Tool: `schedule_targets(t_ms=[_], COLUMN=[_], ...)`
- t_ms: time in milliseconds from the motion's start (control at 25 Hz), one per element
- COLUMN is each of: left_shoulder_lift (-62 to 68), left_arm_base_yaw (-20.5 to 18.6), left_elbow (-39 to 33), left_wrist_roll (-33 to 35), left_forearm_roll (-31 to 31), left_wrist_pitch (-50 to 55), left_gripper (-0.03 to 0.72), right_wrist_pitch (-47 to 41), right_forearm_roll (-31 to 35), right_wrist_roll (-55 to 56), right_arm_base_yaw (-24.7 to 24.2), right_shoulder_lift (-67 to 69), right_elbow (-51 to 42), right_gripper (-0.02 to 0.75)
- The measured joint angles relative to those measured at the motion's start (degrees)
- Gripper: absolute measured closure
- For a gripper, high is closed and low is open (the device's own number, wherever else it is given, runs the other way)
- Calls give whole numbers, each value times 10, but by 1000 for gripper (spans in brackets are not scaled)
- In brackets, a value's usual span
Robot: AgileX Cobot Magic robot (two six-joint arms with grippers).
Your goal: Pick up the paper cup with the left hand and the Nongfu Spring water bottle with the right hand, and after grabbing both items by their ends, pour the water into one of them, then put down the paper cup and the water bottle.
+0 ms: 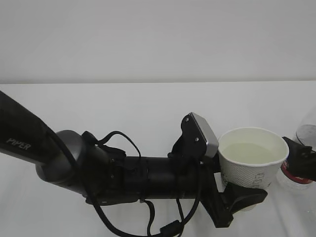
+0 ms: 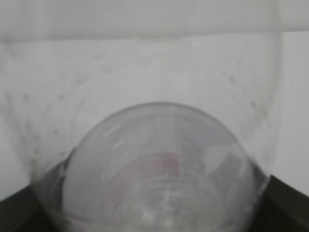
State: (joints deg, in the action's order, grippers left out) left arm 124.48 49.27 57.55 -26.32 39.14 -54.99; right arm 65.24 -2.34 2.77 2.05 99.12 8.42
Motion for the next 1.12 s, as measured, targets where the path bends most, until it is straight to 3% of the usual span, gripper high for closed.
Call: schedule_targets(t_ms=[1120], left_shoulder_lift=[0], left_arm_base_yaw=[0], left_elbow=[0], left_wrist_roll=[0], left_forearm_roll=[0], left_wrist_pitch=[16], left_gripper=[159], right_wrist_pitch=[4], right_forearm_roll=[-31], right_wrist_roll=[33], right_arm_base_yaw=[0], right_shoulder_lift=[-41], right_elbow=[-86], right_gripper=[94])
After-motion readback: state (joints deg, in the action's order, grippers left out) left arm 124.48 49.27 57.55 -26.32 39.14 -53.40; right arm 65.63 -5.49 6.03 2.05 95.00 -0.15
